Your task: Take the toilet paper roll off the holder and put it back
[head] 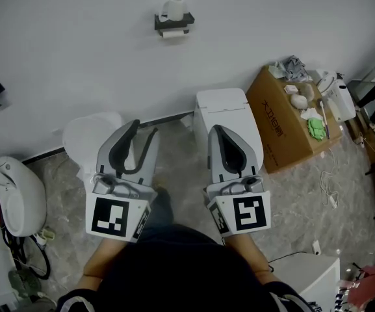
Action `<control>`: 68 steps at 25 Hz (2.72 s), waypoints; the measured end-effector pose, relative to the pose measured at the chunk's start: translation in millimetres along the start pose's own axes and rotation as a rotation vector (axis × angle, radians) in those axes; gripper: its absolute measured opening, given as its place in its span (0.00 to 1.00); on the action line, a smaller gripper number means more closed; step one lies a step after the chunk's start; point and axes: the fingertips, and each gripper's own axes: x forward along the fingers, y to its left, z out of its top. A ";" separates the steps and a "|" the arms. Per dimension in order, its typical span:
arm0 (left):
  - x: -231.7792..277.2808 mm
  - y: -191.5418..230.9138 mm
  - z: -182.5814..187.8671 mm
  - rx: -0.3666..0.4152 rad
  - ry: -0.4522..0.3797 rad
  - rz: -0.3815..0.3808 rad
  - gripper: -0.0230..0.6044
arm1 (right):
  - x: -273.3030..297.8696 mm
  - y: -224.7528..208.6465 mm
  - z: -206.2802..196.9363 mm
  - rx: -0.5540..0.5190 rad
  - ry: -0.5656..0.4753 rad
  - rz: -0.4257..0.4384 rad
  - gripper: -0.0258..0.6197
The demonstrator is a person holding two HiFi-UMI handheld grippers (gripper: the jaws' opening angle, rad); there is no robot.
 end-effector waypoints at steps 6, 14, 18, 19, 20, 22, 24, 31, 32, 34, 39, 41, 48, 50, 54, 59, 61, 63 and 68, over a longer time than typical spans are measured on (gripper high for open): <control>64.6 30.7 -11.3 0.005 0.012 -0.027 0.43 | 63.2 -25.9 -10.5 0.007 0.004 -0.008 0.06; 148.2 80.7 -15.8 -0.031 0.027 -0.032 0.44 | 156.2 -59.1 -21.5 0.029 0.001 -0.019 0.06; 185.7 103.6 -18.7 -0.018 0.022 -0.042 0.44 | 196.8 -73.8 -23.7 0.032 -0.001 -0.025 0.06; 193.7 108.5 -19.2 -0.018 0.019 -0.046 0.44 | 205.1 -77.1 -24.5 0.033 -0.001 -0.029 0.06; 201.5 113.3 -19.8 -0.015 0.016 -0.051 0.44 | 213.1 -80.3 -25.7 0.034 0.000 -0.034 0.06; 216.6 121.9 -22.3 -0.008 0.012 -0.063 0.44 | 228.3 -86.2 -29.1 0.035 0.004 -0.043 0.06; 230.0 128.3 -26.1 -0.013 0.016 -0.075 0.44 | 241.8 -90.9 -32.8 0.035 0.008 -0.051 0.06; 265.4 149.4 -41.3 -0.039 0.041 -0.103 0.44 | 284.7 -102.0 -45.1 0.028 0.021 -0.065 0.06; 269.0 153.2 -43.8 -0.043 0.045 -0.103 0.44 | 290.6 -102.9 -46.6 0.026 0.021 -0.066 0.06; 275.5 161.2 -47.3 -0.046 0.046 -0.102 0.44 | 300.8 -104.6 -48.9 0.021 0.020 -0.067 0.06; 291.6 172.3 -54.2 -0.048 0.044 -0.116 0.44 | 318.7 -113.5 -55.7 0.015 0.025 -0.088 0.06; 296.3 175.1 -55.8 -0.051 0.042 -0.117 0.44 | 323.6 -116.2 -57.4 0.012 0.028 -0.092 0.06; 305.7 179.0 -55.7 -0.054 0.030 -0.119 0.44 | 334.3 -118.5 -55.7 -0.001 0.021 -0.084 0.06; 308.2 179.6 -54.9 -0.051 0.026 -0.118 0.44 | 336.6 -120.2 -55.5 -0.002 0.021 -0.082 0.06; 317.5 181.0 -54.4 -0.038 0.011 -0.125 0.44 | 346.2 -125.4 -54.1 -0.005 0.017 -0.078 0.06; 334.1 185.6 -58.2 -0.059 0.037 -0.117 0.44 | 364.2 -131.9 -53.8 -0.005 0.010 -0.054 0.06; 344.3 188.6 -59.5 -0.060 0.034 -0.107 0.44 | 373.5 -137.4 -55.9 -0.004 0.009 -0.038 0.06; 356.0 191.0 -62.0 -0.059 0.037 -0.096 0.44 | 385.0 -144.6 -58.1 -0.002 0.007 -0.021 0.06; 386.0 195.9 -66.9 -0.061 0.048 -0.069 0.44 | 415.9 -164.4 -62.8 0.003 0.006 0.016 0.06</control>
